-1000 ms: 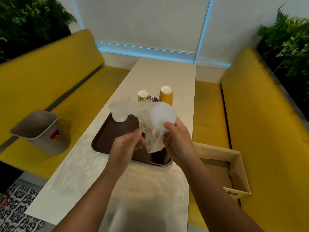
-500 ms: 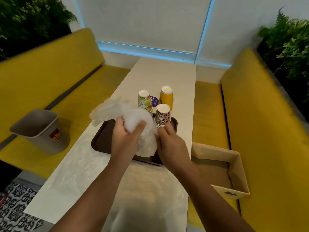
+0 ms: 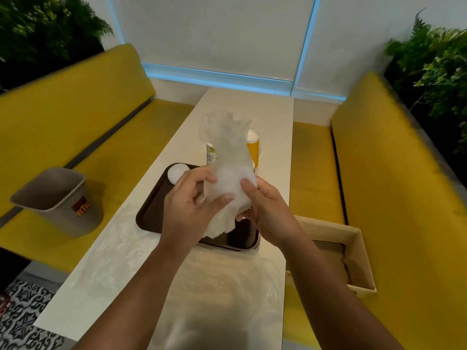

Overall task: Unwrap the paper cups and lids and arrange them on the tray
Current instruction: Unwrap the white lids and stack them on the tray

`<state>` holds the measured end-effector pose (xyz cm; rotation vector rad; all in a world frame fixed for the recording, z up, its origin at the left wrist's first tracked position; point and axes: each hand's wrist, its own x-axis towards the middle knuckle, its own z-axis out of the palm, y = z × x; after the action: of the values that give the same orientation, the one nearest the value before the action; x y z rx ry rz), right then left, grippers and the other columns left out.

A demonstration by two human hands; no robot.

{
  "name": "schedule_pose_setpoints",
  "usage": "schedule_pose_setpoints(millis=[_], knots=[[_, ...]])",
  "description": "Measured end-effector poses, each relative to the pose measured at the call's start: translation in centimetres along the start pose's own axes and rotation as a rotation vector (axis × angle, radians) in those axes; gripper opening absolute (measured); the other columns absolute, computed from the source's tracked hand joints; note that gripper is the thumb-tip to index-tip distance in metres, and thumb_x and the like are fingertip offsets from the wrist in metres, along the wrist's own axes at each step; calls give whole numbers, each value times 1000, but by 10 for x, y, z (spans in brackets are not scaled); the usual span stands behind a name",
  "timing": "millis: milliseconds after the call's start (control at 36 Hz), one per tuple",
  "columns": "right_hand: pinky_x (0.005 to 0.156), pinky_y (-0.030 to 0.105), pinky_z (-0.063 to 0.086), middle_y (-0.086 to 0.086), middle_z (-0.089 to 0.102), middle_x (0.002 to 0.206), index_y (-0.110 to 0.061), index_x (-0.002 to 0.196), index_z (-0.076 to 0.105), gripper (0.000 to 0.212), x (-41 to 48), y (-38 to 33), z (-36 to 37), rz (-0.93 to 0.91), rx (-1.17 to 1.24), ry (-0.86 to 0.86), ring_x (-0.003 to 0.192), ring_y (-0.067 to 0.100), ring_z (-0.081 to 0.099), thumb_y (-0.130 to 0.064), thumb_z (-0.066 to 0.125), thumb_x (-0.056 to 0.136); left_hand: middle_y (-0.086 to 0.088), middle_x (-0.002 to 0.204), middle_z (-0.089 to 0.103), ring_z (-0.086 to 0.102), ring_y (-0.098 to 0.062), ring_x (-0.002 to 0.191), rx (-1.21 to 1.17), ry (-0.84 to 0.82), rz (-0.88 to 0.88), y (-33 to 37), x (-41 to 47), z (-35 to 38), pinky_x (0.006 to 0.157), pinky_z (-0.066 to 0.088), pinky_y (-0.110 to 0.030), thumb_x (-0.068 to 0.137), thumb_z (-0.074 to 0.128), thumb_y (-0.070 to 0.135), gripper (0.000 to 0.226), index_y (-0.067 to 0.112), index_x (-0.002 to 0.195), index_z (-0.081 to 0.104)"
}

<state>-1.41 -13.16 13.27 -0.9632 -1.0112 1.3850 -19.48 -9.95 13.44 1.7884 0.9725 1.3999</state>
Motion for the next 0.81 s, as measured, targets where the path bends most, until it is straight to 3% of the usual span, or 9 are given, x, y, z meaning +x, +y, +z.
schedule_pose_setpoints(millis=[111,194,278,389,472,583,667,722,806], knots=[[74,29,62,18,69,129,2,140,55,41,0,3,4,15,261,-5,106,25,71,-25,45,111,2,110,75,72,-9,99,135,86,121,-5,-10,-3,80,56,-20,84,83,23,16,9,88,80],[103,40,58,22,62,144,2,148,49,42,0,10,6,28,438,17,130,33,64,-20,42,113,17,87,72,68,-1,78,226,-136,143,-21,-15,-12,68,53,-22,90,76,49,42,11,72,80],[108,41,54,22,57,149,-5,152,47,40,1,17,3,31,449,46,132,32,61,-15,41,114,20,82,74,70,-3,82,238,-347,-167,-27,-19,-18,77,52,-35,87,47,85,74,22,66,79],[110,47,52,13,61,147,-15,155,44,41,1,18,2,16,271,86,135,32,61,-19,45,114,11,110,74,68,-8,108,34,-26,-406,-26,-16,-14,98,56,-43,92,57,67,44,27,102,75],[102,45,57,7,70,134,-18,146,54,35,-2,17,10,-15,92,122,125,28,67,-23,48,112,12,133,64,64,-9,123,-191,-117,-454,-15,-2,-6,91,59,-30,90,58,68,62,33,140,52],[89,34,61,-8,76,112,-32,123,69,21,1,24,19,-113,-267,235,108,14,72,-22,54,111,17,112,69,65,14,102,-204,-286,-445,-5,-1,11,83,54,-15,102,63,33,29,41,128,51],[90,24,54,-11,67,113,-43,111,66,20,7,31,16,-159,-548,313,108,6,63,-28,53,111,-4,103,69,68,-4,92,-6,-203,-372,-13,-10,15,81,56,-25,106,57,20,16,28,119,60],[88,21,47,-4,56,107,-38,97,63,24,8,36,12,-148,-666,361,102,6,56,-33,45,112,1,101,71,69,-13,95,-19,-143,-398,-18,-13,15,79,58,-26,105,60,22,18,22,123,61],[74,15,43,0,53,94,-19,85,62,35,5,41,4,-145,-738,439,86,7,52,-31,44,112,13,105,72,70,-2,100,-137,-86,-469,-13,-14,17,74,56,-15,105,59,21,27,23,132,58]])
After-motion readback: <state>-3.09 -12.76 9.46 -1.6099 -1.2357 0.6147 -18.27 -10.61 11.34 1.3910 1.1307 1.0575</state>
